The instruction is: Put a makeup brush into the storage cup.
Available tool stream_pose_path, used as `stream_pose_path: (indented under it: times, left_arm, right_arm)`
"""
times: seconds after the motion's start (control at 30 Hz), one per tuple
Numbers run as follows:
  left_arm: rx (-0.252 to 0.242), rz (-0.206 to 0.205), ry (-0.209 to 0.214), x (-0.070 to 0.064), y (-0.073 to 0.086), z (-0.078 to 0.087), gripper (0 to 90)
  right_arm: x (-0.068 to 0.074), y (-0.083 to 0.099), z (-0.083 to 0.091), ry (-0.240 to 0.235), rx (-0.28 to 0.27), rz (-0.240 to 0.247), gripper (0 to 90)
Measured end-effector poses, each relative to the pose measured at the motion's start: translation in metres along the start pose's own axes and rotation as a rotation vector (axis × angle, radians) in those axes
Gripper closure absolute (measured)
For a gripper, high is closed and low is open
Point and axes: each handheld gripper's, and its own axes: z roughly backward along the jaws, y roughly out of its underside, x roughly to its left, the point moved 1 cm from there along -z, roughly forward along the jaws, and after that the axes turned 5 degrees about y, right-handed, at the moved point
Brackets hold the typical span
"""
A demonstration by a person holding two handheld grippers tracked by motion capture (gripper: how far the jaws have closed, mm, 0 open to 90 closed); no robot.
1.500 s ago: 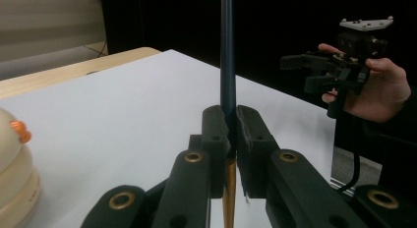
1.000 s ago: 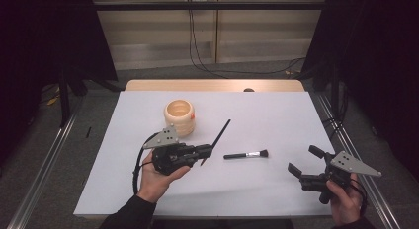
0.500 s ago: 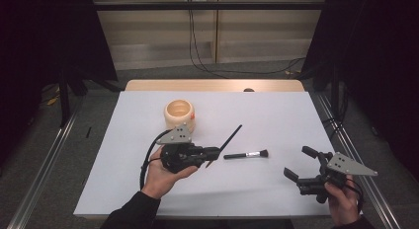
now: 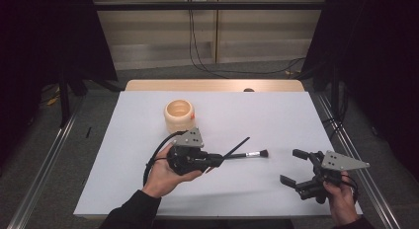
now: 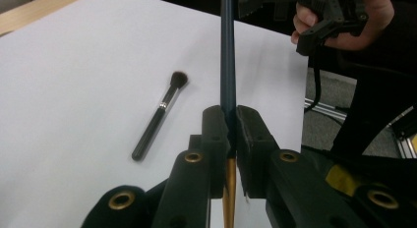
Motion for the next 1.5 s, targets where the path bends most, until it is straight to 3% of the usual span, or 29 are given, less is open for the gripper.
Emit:
stream_pose_path:
  times: [0.33,0.43,0.5,0.57,0.73,0.8,0.9,1.0,1.03,1.2,1.3,1.4,1.43,1.5]
  left_arm:
    - [0.089,-0.026,-0.002,0.006,-0.012,-0.008,83.5]
    - [0.105,-0.031,-0.010,0.007,-0.015,-0.008,83.5]
    - [0.129,-0.037,-0.009,0.007,-0.017,-0.006,83.5]
    - [0.140,-0.040,-0.004,0.008,-0.016,-0.007,83.5]
    - [0.195,-0.038,0.008,0.008,-0.009,-0.015,83.5]
    - [0.217,-0.051,0.006,0.008,-0.007,-0.016,83.5]
    - [0.226,-0.049,0.003,0.007,-0.006,-0.016,83.5]
    - [0.258,-0.064,0.005,0.008,-0.006,-0.015,83.5]
    - [0.251,-0.052,0.002,0.007,-0.006,-0.016,83.5]
    - [0.291,-0.065,-0.006,0.007,-0.006,-0.015,83.4]
    - [0.286,-0.052,-0.011,0.006,-0.003,-0.014,83.5]
    - [0.300,-0.049,-0.009,0.007,0.000,-0.012,83.5]
    - [0.308,-0.051,-0.006,0.008,0.001,-0.012,83.5]
    - [0.326,-0.045,-0.010,0.009,0.003,-0.013,83.5]
  right_arm:
    - [0.006,-0.016,-0.008,-0.072,0.065,0.066,0.0]
    - [0.007,-0.018,-0.012,-0.065,0.087,0.072,0.0]
    - [0.008,-0.020,-0.017,-0.044,0.133,0.069,0.2]
    - [0.009,-0.022,-0.022,-0.056,0.159,0.065,1.3]
    - [0.007,-0.032,-0.029,-0.100,0.189,0.089,1.4]
    - [0.007,-0.038,-0.032,-0.132,0.246,0.128,5.5]
    - [0.009,-0.045,-0.037,-0.186,0.281,0.146,9.3]
    - [0.011,-0.051,-0.042,-0.202,0.290,0.157,12.5]
    - [0.011,-0.053,-0.045,-0.209,0.296,0.165,14.7]
    - [0.010,-0.065,-0.055,-0.221,0.280,0.179,11.7]
    - [0.012,-0.068,-0.060,-0.229,0.264,0.191,11.6]
    - [0.015,-0.072,-0.067,-0.244,0.335,0.221,11.2]
    - [0.017,-0.074,-0.072,-0.251,0.393,0.221,10.9]
    - [0.018,-0.074,-0.076,-0.262,0.425,0.225,10.9]
